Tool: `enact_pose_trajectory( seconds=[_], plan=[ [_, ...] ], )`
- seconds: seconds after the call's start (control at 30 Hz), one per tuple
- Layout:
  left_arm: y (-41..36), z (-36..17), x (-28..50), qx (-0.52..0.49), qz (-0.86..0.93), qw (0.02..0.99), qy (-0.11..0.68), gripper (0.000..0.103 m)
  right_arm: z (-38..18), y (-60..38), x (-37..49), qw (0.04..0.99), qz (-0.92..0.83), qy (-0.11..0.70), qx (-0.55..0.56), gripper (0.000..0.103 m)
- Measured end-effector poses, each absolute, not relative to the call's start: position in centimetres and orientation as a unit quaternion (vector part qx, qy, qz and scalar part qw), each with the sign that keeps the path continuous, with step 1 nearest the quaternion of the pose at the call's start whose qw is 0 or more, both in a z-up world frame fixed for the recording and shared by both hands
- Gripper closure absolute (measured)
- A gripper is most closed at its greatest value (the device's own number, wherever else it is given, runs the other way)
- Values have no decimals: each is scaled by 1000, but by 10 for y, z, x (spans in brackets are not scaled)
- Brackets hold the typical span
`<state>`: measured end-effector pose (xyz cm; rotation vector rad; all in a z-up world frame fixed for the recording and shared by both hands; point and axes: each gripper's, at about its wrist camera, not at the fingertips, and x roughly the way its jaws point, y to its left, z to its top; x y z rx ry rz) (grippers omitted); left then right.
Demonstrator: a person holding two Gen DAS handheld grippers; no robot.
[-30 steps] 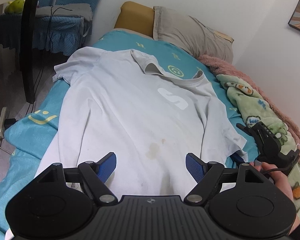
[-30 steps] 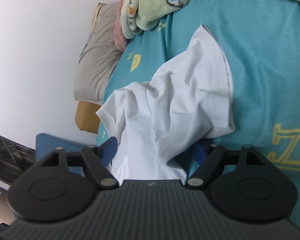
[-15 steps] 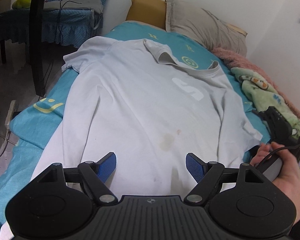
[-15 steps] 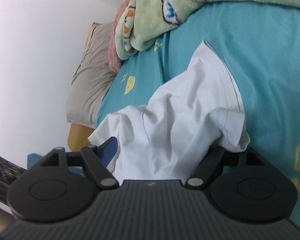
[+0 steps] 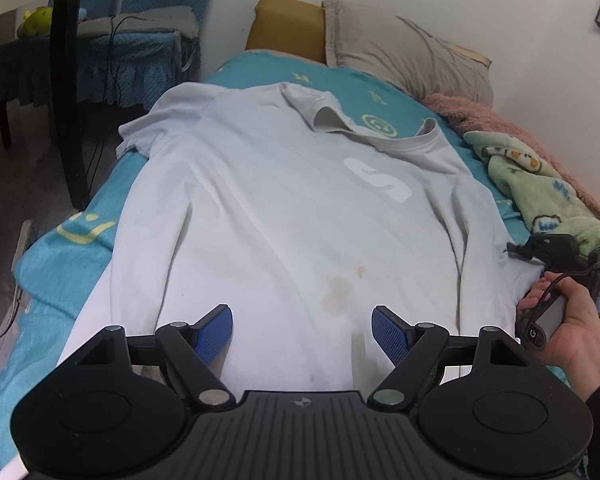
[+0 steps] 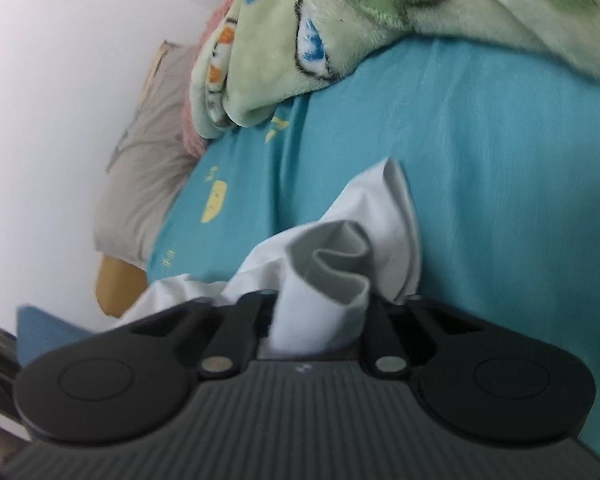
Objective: Fold clothes
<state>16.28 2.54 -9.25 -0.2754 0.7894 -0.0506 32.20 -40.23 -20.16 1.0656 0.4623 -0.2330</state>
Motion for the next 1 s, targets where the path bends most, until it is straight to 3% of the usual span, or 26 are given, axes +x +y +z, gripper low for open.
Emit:
enact_pose_trajectory(
  seconds=[0.33,0.5,0.57,0.6,0.63,0.87,1.0],
  plan=[
    [30,-94,173,-147,-37,912,381,24,-132,-459,359,920,-156,217,286,98],
    [24,-98,178,-139,-53,908,393,24,-129,-452,366,931,-149,260,208,91],
    [18,-100,178,-131,-63,906,397,24,-125,-443,358,932,-138,271,198,67],
    [15,-100,176,-126,-70,906,397,25,-122,-438,352,932,-126,276,196,27],
    [12,-100,174,-121,-77,907,396,25,-116,-431,342,935,-120,272,194,4],
    [-8,-87,150,-96,-144,908,382,25,-51,-378,247,949,-49,270,155,6],
    [-13,-93,136,-124,-209,878,412,29,-13,-351,166,951,-9,262,163,6]
  ],
)
